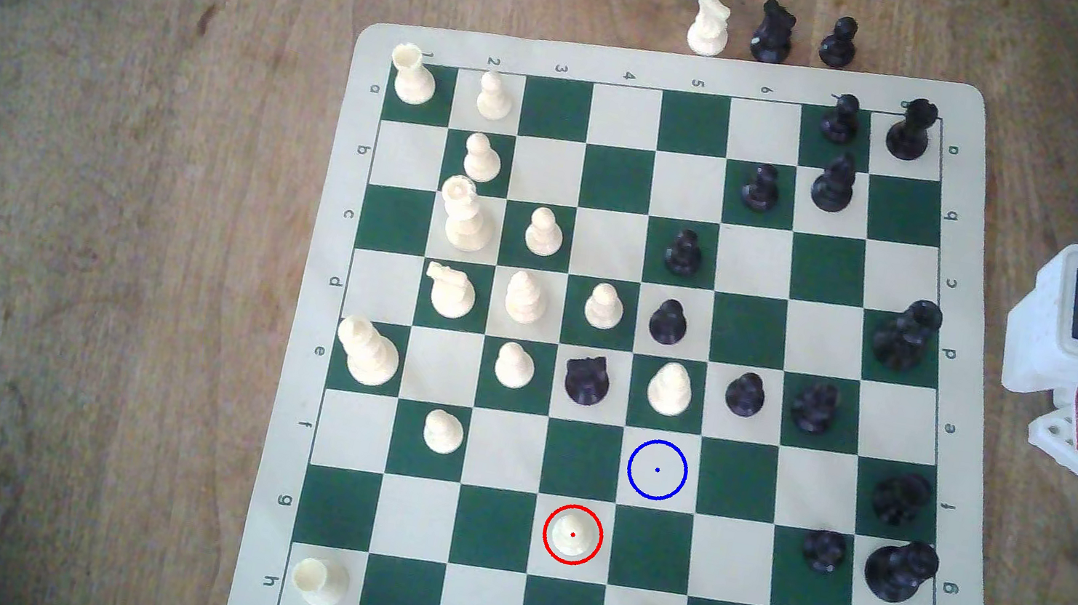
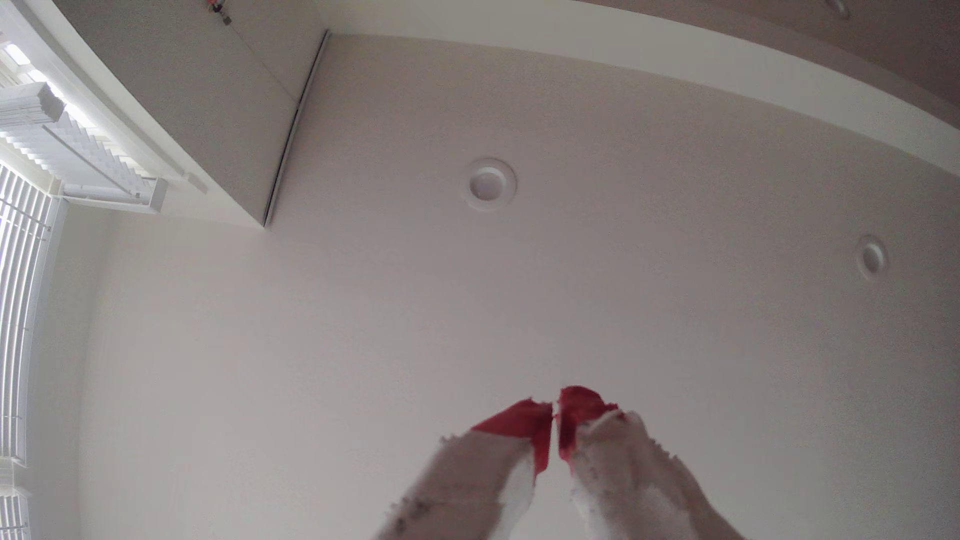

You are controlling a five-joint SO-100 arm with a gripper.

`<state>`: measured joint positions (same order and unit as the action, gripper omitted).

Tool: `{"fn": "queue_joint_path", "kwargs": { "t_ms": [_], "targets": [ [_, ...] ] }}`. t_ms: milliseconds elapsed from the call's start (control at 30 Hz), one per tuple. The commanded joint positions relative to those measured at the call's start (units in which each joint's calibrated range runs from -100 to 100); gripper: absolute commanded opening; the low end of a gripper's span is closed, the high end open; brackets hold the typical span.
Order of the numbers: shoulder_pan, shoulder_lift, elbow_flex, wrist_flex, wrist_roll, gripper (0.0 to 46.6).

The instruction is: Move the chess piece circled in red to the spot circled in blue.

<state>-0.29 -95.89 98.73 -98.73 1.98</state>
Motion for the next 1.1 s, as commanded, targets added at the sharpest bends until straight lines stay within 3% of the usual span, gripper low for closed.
{"fn": "queue_joint_path", "kwargs": {
  "t_ms": [0,167,700,900,933,1067],
  "targets": [
    [0.6,0.1,1.2,-0.9,0.1,0.2],
    [0.6,0.1,1.2,2.4,0.1,0.2],
    [3.2,0.1,-0.3,64.2,-0.2,0.2],
    [1.4,0.1,-9.0,91.3,-0.3,0.2],
    [0.0,0.1,-13.8,103.5,0.0,0.2],
    [-3.9,2.1,-22.8,120.7,0.0,0.2]
  ]
}}
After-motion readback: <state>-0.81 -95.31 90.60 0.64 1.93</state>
